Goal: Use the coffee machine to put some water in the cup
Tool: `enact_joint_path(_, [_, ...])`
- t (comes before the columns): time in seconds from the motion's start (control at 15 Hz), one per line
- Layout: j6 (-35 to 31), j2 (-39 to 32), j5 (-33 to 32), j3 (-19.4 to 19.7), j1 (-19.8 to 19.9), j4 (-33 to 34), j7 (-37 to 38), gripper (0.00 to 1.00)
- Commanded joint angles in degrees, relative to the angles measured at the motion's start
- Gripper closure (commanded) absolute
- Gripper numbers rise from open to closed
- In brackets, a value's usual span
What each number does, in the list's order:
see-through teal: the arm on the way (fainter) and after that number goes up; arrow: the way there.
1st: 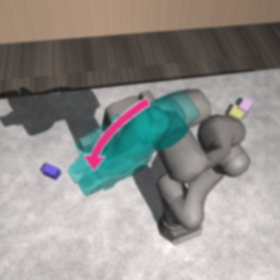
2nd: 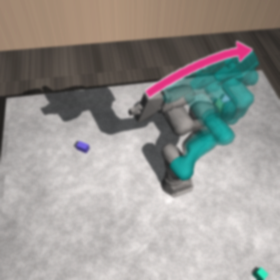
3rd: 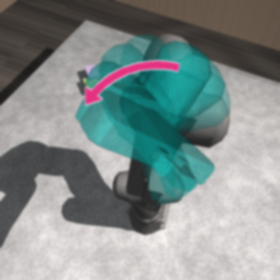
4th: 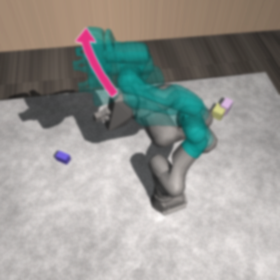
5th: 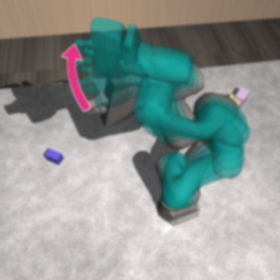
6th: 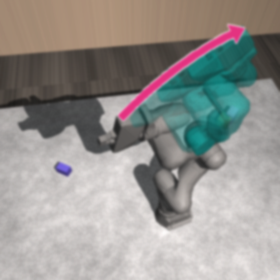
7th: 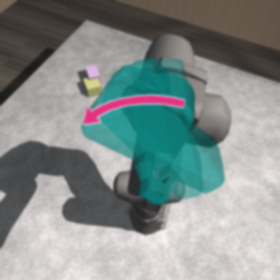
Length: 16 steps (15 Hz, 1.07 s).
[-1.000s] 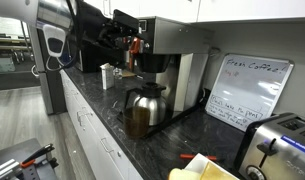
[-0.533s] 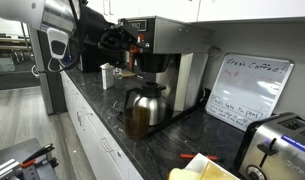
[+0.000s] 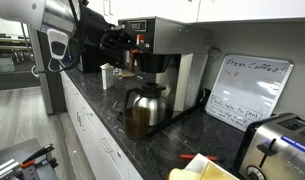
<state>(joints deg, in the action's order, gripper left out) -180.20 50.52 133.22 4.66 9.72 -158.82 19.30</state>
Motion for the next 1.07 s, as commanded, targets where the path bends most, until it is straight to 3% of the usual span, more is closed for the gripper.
enact_joint_path(0.0, [-1.8, -2.2, 0.6, -1.6, 0.5, 1.8, 0.6, 0.93])
enact_joint_path(0.33, [-6.6, -2.9, -1.0, -2.0, -2.2, 3.3, 0.7, 0.93])
enact_joint_path(0.73, [-14.5, -3.7, -2.4, 0.7, -9.2, 6.1, 0.1, 0.93])
enact_joint_path(1.0, [-16.6, -3.9, -2.7, 0.7, -9.3, 7.7, -0.8, 0.93])
